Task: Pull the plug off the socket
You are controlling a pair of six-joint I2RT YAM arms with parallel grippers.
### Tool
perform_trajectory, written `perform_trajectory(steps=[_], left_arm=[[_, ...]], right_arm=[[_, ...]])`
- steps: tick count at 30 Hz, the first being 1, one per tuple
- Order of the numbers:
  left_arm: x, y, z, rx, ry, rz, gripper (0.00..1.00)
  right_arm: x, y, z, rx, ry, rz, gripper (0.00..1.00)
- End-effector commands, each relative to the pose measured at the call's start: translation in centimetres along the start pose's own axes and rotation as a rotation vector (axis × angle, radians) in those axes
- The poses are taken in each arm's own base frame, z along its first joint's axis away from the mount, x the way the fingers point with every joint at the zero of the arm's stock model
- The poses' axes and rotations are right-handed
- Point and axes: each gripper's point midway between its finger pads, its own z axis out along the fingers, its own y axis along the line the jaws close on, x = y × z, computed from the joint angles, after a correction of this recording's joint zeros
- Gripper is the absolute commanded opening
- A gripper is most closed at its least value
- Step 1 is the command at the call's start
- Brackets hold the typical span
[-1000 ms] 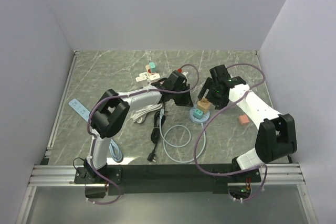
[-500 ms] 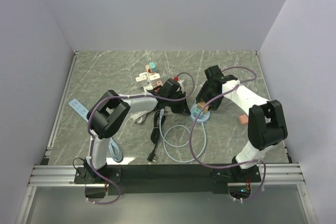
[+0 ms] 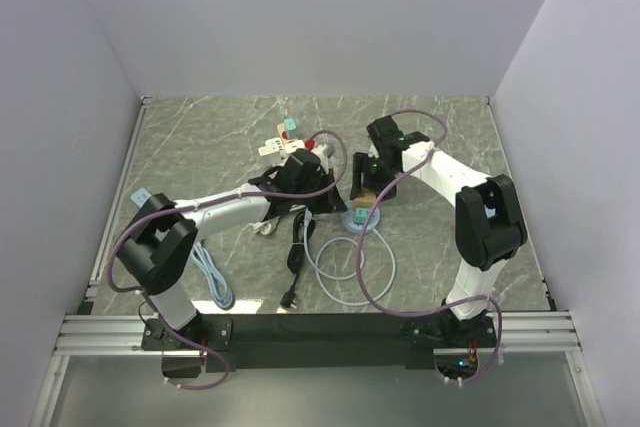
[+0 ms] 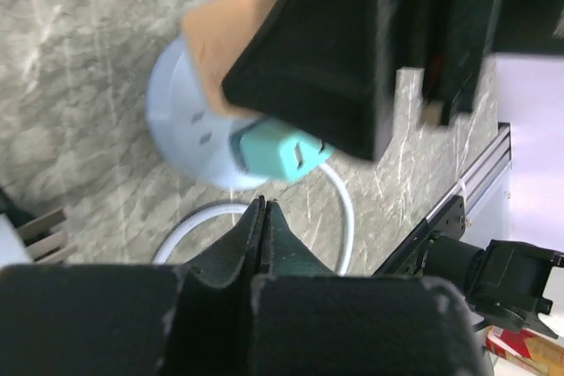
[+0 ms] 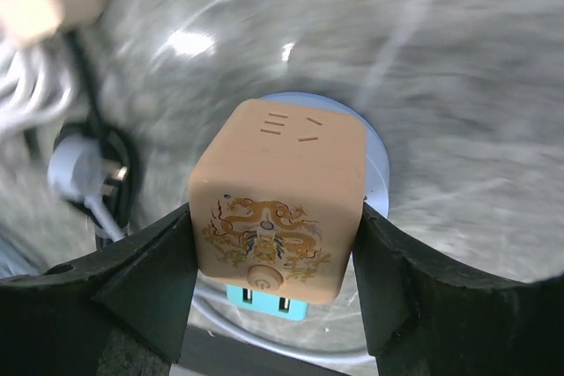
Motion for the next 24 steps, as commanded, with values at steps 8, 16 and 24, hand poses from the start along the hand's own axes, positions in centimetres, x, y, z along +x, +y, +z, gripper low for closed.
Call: perform_trajectory(steps=[8, 16, 24], left_arm=[[2.0, 4.3, 0.7, -0.049, -0.004, -0.061, 0.01], [2.4, 5.2, 2.2, -0.056, 0.004, -0.102, 0.01], [0.7, 2.9, 1.0, 0.024, -0.066, -0.129, 0.01]], right_arm=[[1.0, 5.4, 0.4, -0.123, 0.03, -0.251, 0.0], [2.4, 5.8, 0.8, -0.105, 0.037, -0.241, 0.0], [3.1, 5.3, 1.2, -0.067, 0.003, -0.176, 0.0]])
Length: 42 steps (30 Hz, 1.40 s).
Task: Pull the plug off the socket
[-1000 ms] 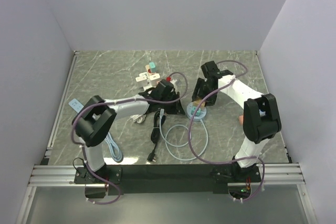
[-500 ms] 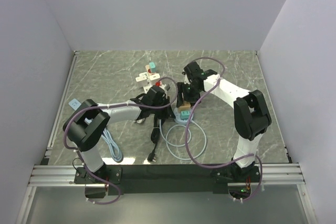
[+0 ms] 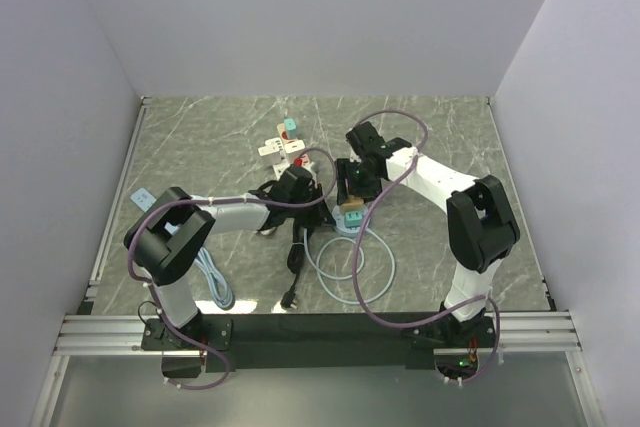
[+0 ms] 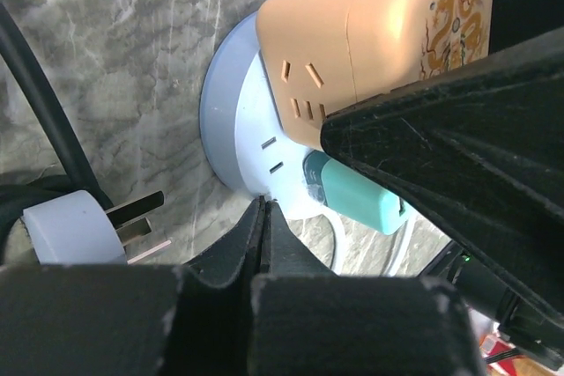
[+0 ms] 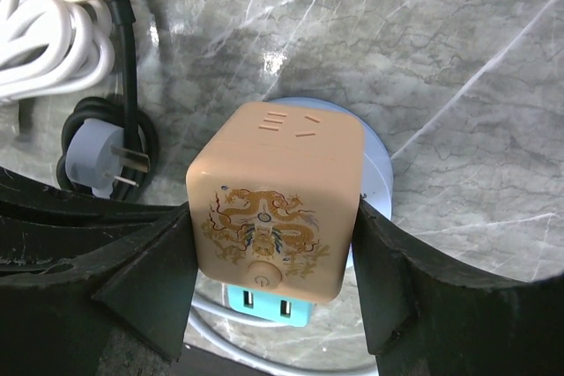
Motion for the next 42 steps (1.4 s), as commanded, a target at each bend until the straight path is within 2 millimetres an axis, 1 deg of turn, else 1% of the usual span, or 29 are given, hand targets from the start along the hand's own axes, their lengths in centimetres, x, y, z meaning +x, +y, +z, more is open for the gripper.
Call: perform_trajectory(steps=[1, 4, 9, 11, 12, 14, 15, 17, 19, 21, 22, 24, 28, 29, 30, 32, 36, 42], left_arm=[[-2.2, -3.4, -0.8, 0.115, -0.083, -0.012, 0.01], [-2.5, -4.3, -0.9, 0.15, -0.088, -0.031, 0.01], [-3.2, -4.7, -1.2, 0.148, -0.111, -0.037, 0.01], [-3.4, -3.7, -0.6, 0.083, -0.108, -0.047, 0.01], [-2.8, -2.4, 0.3, 0.033, -0.084, -0.046, 0.01], [-2.5, -0.8, 1.1, -0.04, -0.064, -0.059, 0.01], [-1.9, 0.2, 1.8, -0.071, -0.046, -0.062, 0.01], [-1.4, 1.1, 2.4, -0.086, -0.036, -0.073, 0.01], [-0.1, 2.4, 2.9, -0.102, -0.017, -0.104, 0.01], [0.4, 3.1, 3.2, -0.117, -0.01, -0.115, 0.01], [1.0, 4.0, 3.6, -0.139, 0.006, -0.12, 0.01], [1.7, 5.2, 4.1, -0.176, 0.027, -0.127, 0.01], [2.9, 6.3, 4.8, -0.199, 0.058, -0.143, 0.01], [3.2, 6.5, 4.8, -0.206, 0.067, -0.14, 0.0], [3.6, 7.0, 5.1, -0.224, 0.08, -0.137, 0.01], [3.9, 7.1, 5.3, -0.233, 0.089, -0.135, 0.01], [4.4, 7.4, 5.5, -0.246, 0.101, -0.13, 0.0], [4.6, 7.7, 5.5, -0.266, 0.105, -0.128, 0.0]], right_arm=[[1.1, 1.5, 0.2, -0.042, -0.002, 0.05, 0.0], [1.3, 1.4, 0.3, -0.029, -0.008, 0.072, 0.0], [1.5, 1.3, 0.6, -0.017, 0.001, 0.081, 0.0], [1.4, 1.4, 0.7, -0.021, 0.001, 0.087, 0.0], [1.4, 1.5, 0.6, -0.025, 0.0, 0.09, 0.0], [1.2, 1.7, 0.6, -0.035, -0.002, 0.097, 0.0], [1.1, 1.8, 0.6, -0.037, -0.003, 0.098, 0.0], [1.1, 1.8, 0.6, -0.034, 0.001, 0.098, 0.0], [1.2, 2.0, 0.5, -0.04, 0.005, 0.096, 0.0], [1.2, 2.1, 0.1, -0.044, 0.005, 0.099, 0.0], [1.2, 2.2, 0.0, -0.044, 0.007, 0.102, 0.0], [0.6, 2.6, -0.8, -0.052, -0.006, 0.106, 0.0], [-0.3, 3.2, -2.5, -0.052, -0.004, 0.114, 0.0], [-0.7, 3.3, -3.2, -0.041, -0.005, 0.115, 0.0], [-0.9, 3.4, -3.5, -0.038, -0.003, 0.114, 0.0], [-1.7, 3.5, -4.4, -0.027, 0.002, 0.103, 0.0], [-3.1, 2.9, -5.2, 0.031, 0.004, 0.08, 0.0], [-2.8, 3.0, -5.9, 0.022, 0.007, 0.094, 0.0]])
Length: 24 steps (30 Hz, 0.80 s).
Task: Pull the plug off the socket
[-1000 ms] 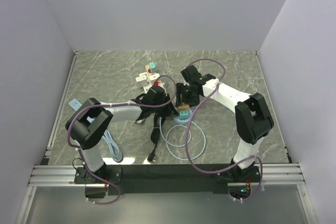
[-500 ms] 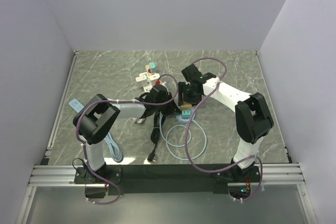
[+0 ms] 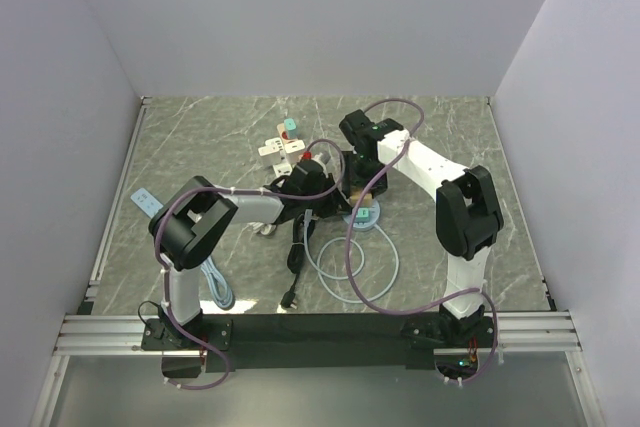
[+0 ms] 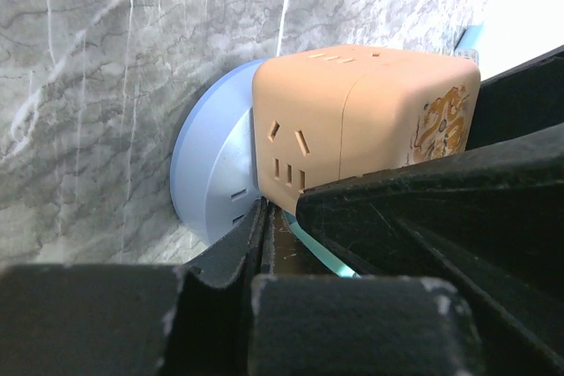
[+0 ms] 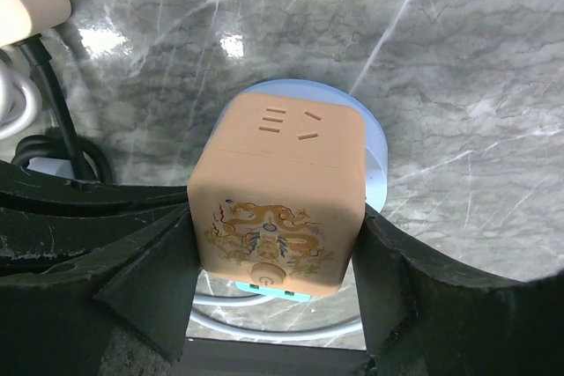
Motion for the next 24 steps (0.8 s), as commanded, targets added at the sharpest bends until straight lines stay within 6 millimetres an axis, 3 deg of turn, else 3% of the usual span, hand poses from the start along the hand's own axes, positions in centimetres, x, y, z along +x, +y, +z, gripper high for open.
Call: perform_trajectory(steps=[1, 4, 7, 10, 13, 16, 17, 19, 21, 24], left_arm=[[5.8, 10.9, 0.1, -0.369, 0.13, -0.017, 0.0], [5.9, 11.1, 0.2, -0.374, 0.134, -0.019, 0.01], [5.9, 11.0, 0.3, -0.376, 0.134, -0.019, 0.0], [5.9, 11.0, 0.4, -0.381, 0.132, -0.022, 0.0], [5.8, 10.8, 0.4, -0.383, 0.13, -0.022, 0.01], [5.8, 10.7, 0.5, -0.384, 0.128, -0.023, 0.0], [5.6, 10.5, 0.5, -0.382, 0.125, -0.021, 0.0], [5.7, 10.5, 0.6, -0.382, 0.127, -0.022, 0.0], [5.6, 10.4, 0.7, -0.383, 0.126, -0.02, 0.0], [5.7, 10.2, 0.9, -0.381, 0.127, -0.019, 0.0]], right_arm=[[-0.9, 4.1, -5.3, -0.203, -0.056, 0.014, 0.0], [-0.6, 4.3, -5.3, -0.237, -0.043, 0.007, 0.0], [-0.9, 3.3, -2.7, -0.222, 0.008, 0.018, 0.0], [-1.8, 2.8, -1.3, -0.174, -0.03, 0.039, 0.0], [-1.7, 2.1, -1.2, -0.126, -0.097, 0.063, 0.0], [-0.4, 1.5, 0.5, -0.115, -0.126, 0.104, 0.02], [-0.3, 1.3, 0.7, -0.112, -0.129, 0.111, 0.23], [0.2, 1.1, 1.5, -0.108, -0.123, 0.108, 0.45], [0.4, 1.0, 1.9, -0.104, -0.117, 0.1, 0.57], [0.2, 0.8, 2.5, -0.08, -0.122, 0.089, 0.67]])
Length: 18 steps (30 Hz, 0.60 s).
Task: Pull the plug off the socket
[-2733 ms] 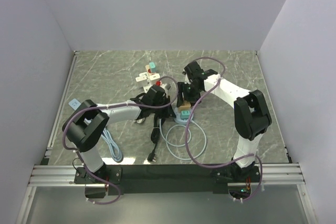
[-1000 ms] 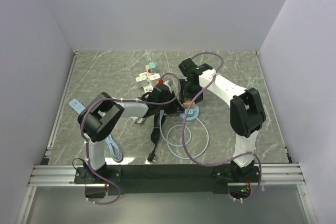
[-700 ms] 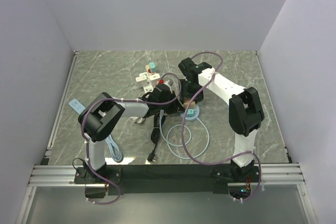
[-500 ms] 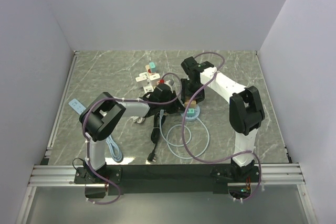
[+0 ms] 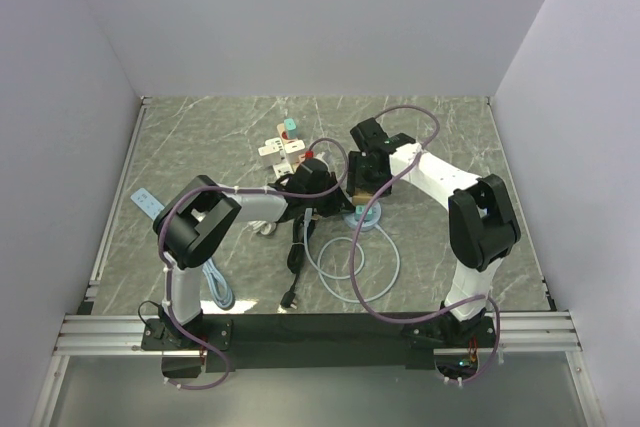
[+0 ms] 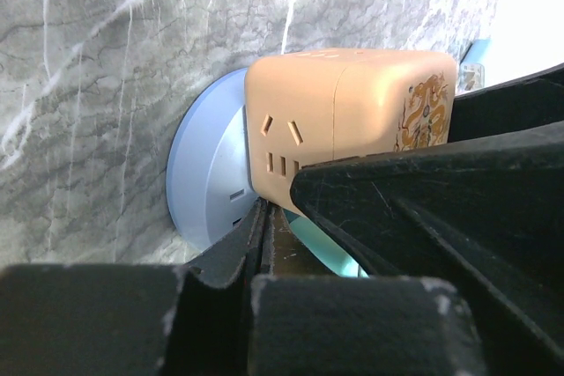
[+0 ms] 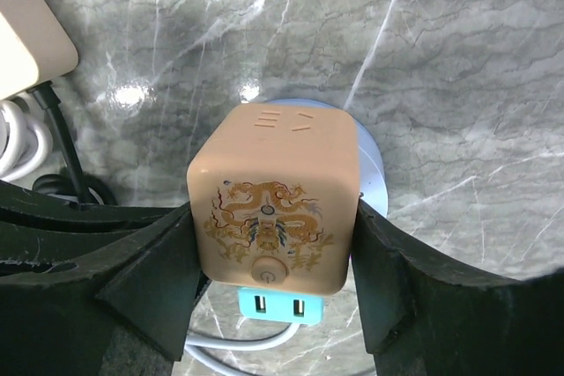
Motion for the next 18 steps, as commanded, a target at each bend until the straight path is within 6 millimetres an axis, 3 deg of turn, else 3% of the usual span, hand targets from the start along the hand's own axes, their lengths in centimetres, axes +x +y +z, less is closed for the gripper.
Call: perform_trajectory(steps=[1, 4, 7, 12, 18], left_arm=[[5.8, 10.4, 0.3, -0.352, 0.139, 0.0, 0.0], [5.9, 10.3, 0.4, -0.35, 0.14, 0.003, 0.0], [5.8, 10.2, 0.4, -0.349, 0.137, 0.005, 0.0], [5.7, 10.2, 0.4, -0.35, 0.132, 0.008, 0.0], [6.0, 10.6, 0.2, -0.37, 0.147, 0.005, 0.0]], right_arm=[[0.8, 1.6, 1.0, -0.032, 0.007, -0.007, 0.69], [0.3, 1.5, 1.2, -0.004, -0.002, -0.006, 0.9], [-0.1, 1.3, 1.3, 0.013, -0.016, 0.0, 0.93], [-0.7, 1.3, 1.1, 0.019, -0.034, 0.002, 0.95], [0.0, 1.6, 1.4, -0.001, -0.014, -0.019, 0.77]])
